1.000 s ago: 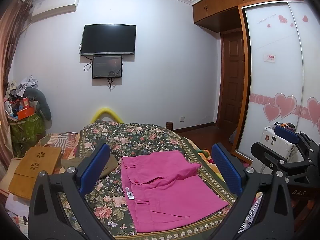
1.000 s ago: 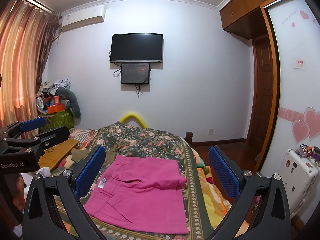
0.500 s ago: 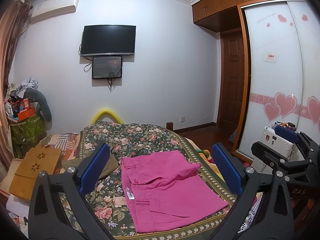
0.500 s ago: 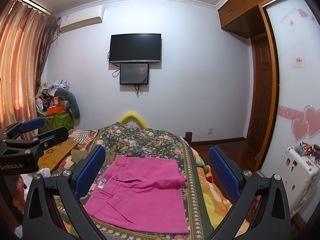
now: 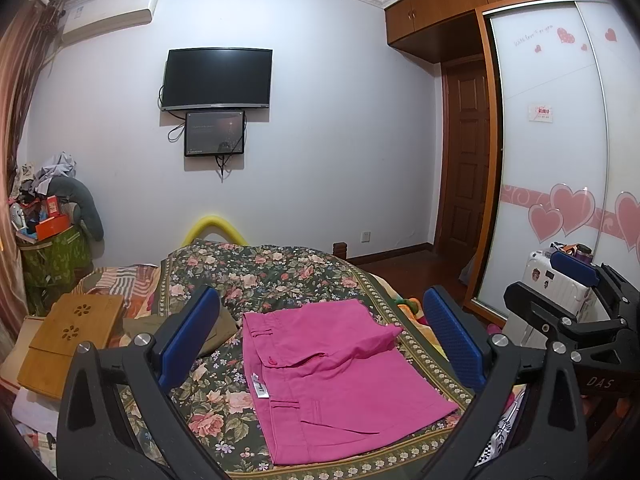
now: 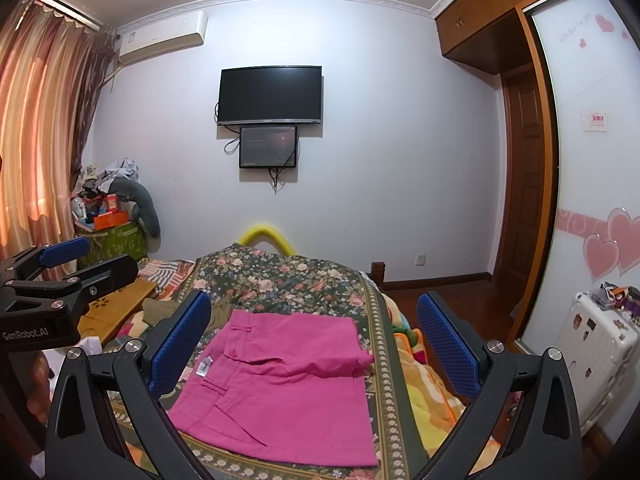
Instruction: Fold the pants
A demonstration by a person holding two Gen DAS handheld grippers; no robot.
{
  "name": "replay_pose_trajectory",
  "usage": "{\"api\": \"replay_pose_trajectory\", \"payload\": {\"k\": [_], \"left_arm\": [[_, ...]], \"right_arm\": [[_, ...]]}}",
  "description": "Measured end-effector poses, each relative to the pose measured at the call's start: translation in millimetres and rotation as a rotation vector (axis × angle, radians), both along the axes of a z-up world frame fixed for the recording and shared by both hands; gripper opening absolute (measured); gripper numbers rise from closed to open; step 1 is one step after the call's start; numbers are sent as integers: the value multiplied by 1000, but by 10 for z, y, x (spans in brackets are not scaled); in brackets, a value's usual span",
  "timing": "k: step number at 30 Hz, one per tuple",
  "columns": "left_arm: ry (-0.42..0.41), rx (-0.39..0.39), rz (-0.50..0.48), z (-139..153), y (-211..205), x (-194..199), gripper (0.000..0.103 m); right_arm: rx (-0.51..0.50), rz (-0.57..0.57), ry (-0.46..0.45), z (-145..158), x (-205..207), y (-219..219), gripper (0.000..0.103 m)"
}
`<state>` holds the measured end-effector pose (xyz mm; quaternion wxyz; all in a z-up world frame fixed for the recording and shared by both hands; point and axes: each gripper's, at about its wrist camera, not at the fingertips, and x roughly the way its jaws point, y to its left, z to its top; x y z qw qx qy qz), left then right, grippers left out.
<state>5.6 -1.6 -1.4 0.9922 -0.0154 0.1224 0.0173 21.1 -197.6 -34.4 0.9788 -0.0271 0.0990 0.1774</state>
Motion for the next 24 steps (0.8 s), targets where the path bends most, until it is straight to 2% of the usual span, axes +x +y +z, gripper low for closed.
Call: {"api": "replay_pose_trajectory", "payload": {"k": [24], "left_arm": [[11, -3, 5, -18, 11, 32, 103]], "right_arm": [[2, 0, 9, 27, 3, -3, 103]]}}
